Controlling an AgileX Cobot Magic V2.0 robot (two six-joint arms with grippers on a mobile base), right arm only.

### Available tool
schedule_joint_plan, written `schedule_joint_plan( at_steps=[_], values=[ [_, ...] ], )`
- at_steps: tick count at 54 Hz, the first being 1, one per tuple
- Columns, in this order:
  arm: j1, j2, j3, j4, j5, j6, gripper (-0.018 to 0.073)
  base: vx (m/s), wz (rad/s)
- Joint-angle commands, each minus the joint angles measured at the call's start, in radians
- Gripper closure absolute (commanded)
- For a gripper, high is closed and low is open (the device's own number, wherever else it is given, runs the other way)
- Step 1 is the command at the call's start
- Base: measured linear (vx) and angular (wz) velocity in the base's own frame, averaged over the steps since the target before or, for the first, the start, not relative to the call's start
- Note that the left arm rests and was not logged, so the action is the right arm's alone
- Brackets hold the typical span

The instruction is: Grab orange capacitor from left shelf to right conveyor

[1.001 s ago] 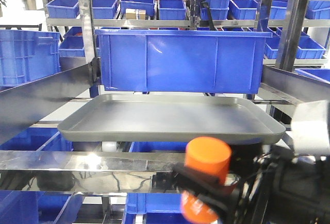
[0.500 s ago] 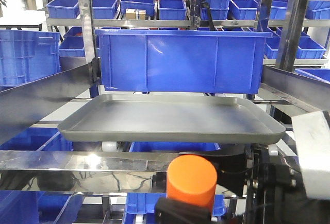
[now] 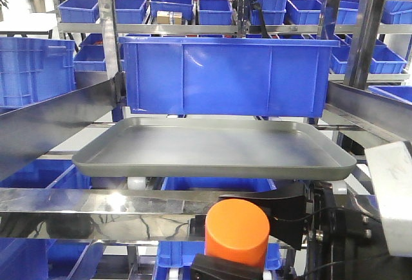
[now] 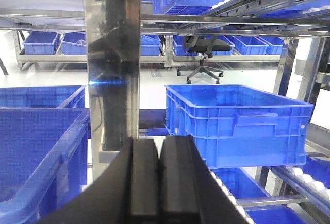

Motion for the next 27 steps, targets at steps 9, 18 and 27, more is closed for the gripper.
schedule_joint_plan(
  at_steps=[9,18,27],
  values=[
    [-0.001,-0.014,-0.036,0.084,0.03,-0.01,0.057,0.0,0.0],
    [-0.001,-0.014,-0.036,0.084,0.03,-0.01,0.057,0.0,0.0],
    [-0.001,-0.014,-0.036,0.084,0.03,-0.01,0.057,0.0,0.0]
  ],
)
